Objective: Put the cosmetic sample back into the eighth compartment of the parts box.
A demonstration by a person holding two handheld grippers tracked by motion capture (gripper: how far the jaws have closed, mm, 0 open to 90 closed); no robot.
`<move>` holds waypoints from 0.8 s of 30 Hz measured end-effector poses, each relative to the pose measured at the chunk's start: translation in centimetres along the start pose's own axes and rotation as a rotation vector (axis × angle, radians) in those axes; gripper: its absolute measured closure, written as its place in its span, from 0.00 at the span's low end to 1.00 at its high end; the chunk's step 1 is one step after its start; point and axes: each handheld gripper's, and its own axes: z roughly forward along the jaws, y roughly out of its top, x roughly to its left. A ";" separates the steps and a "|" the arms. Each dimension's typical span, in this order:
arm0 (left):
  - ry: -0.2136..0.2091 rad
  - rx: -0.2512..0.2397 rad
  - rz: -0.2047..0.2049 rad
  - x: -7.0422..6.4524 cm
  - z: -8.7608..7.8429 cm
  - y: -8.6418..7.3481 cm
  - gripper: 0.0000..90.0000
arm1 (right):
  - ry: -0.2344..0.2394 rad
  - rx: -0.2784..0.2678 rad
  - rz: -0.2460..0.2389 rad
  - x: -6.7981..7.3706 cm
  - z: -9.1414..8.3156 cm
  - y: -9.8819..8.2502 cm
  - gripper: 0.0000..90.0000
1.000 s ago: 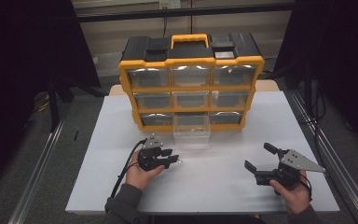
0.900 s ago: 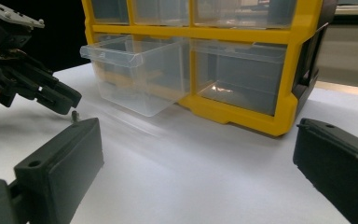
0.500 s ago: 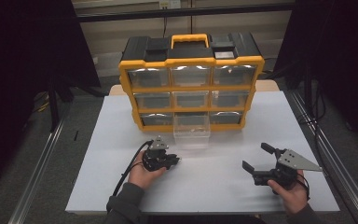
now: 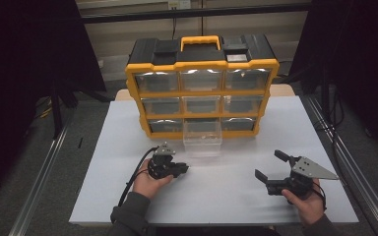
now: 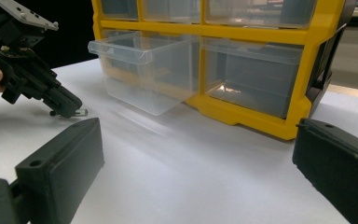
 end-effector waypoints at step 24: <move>-0.044 -0.007 -0.021 -0.4 -2.1 1.9 0.90 | 0.012 -0.016 0.011 -0.1 -0.2 0.1 0.01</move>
